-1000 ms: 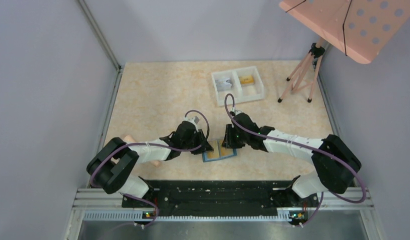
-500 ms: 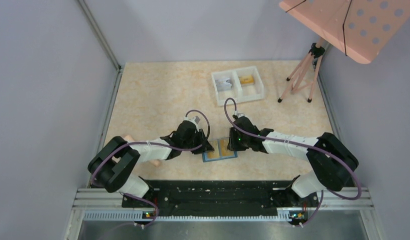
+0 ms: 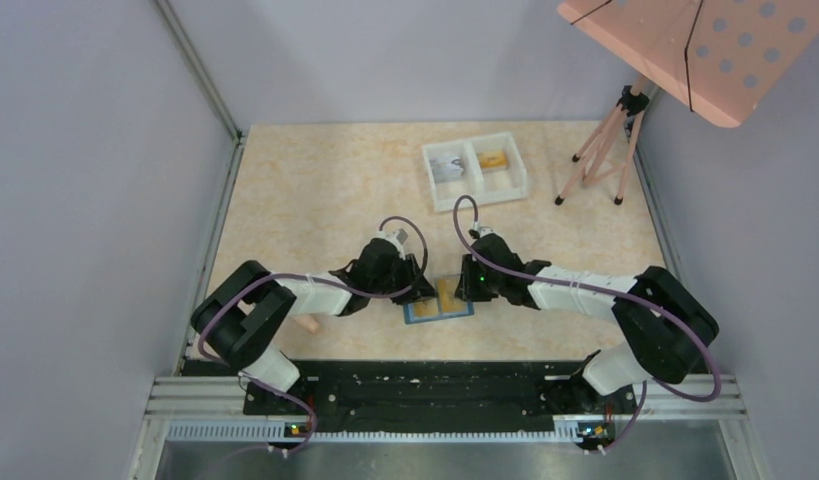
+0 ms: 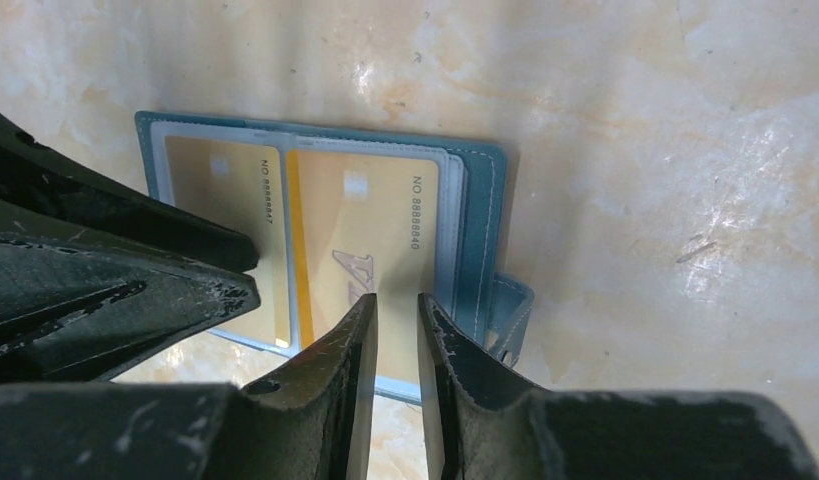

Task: Take the credit cards out of the card holder
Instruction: Open the card holder at the center of the board, then remove the credit card from the card holder.

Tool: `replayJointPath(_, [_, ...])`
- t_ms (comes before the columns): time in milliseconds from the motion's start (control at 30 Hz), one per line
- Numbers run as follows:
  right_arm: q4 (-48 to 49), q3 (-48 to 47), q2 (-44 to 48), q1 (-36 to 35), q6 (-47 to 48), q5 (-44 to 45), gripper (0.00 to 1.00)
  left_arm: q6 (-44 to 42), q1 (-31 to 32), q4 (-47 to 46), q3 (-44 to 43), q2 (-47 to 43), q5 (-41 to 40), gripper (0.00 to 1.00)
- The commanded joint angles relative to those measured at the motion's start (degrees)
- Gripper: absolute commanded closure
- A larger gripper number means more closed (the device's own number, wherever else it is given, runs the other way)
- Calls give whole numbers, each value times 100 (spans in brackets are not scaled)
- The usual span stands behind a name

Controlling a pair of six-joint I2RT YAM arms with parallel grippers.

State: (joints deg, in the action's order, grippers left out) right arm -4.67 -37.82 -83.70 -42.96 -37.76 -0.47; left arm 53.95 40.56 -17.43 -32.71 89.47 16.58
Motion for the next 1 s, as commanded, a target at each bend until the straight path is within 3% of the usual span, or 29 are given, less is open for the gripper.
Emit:
replayJointPath(0, [68, 215, 109, 127, -35, -109, 78, 78, 36, -621, -87, 375, 108, 66])
replayJointPath(800, [264, 460, 205, 253, -109, -322, 81, 243, 124, -930, -56, 831, 120, 70])
replayJointPath(967, [248, 464, 205, 261, -106, -309, 81, 303, 122, -972, -54, 812, 194, 85])
